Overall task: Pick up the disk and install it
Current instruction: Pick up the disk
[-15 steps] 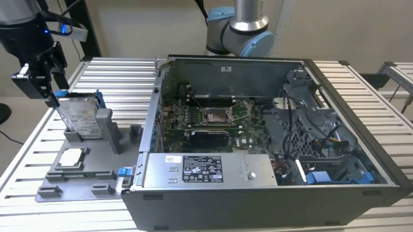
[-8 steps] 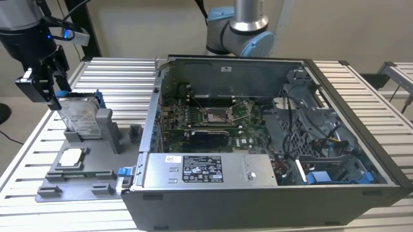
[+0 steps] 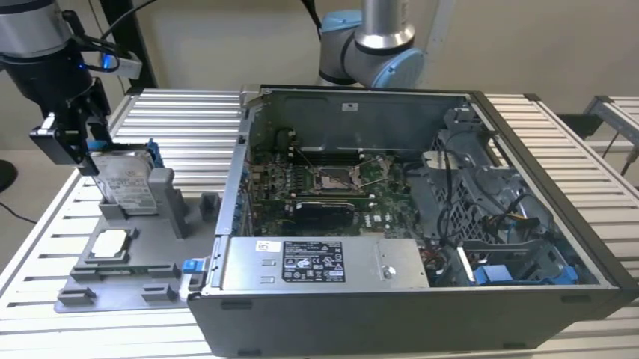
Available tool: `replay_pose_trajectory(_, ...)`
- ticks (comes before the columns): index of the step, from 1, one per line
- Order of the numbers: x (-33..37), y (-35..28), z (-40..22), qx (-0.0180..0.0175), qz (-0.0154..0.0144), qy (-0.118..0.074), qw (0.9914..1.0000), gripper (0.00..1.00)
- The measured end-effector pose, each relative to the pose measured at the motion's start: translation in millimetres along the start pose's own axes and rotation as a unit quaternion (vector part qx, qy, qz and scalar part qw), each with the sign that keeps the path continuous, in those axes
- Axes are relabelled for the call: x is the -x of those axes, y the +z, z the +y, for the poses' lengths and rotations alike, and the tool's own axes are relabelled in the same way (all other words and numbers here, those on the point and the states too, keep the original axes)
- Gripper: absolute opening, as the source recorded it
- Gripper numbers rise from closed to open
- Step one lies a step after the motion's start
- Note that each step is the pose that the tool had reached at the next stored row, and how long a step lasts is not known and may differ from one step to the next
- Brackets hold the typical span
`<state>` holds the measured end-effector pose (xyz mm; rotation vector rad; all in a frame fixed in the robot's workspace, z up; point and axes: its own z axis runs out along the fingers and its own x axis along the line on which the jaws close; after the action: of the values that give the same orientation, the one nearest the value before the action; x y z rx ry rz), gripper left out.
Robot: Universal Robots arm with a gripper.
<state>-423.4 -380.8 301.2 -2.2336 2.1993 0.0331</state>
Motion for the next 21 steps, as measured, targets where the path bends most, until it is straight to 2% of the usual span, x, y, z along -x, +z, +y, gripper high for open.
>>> replay_pose_trajectory(5, -0.2, 7.4, -0.1, -0.0016, 0.0001, 0.0, 1.0, 1.0)
replay_pose_trajectory(12, -0.2, 12.0, 1.1, -0.0108, 0.0002, -0.002, 0.99994, 1.0)
replay_pose_trajectory(14, -0.2, 13.6, 1.8, -0.0142, 0.0003, -0.003, 0.99989, 1.0)
replay_pose_trajectory(19, 0.6, 19.6, 5.1, -0.0282, 0.0005, -0.007, 0.99957, 1.0)
replay_pose_trajectory(21, 1.4, 22.2, 6.4, -0.0316, 0.0006, -0.007, 0.99947, 1.0)
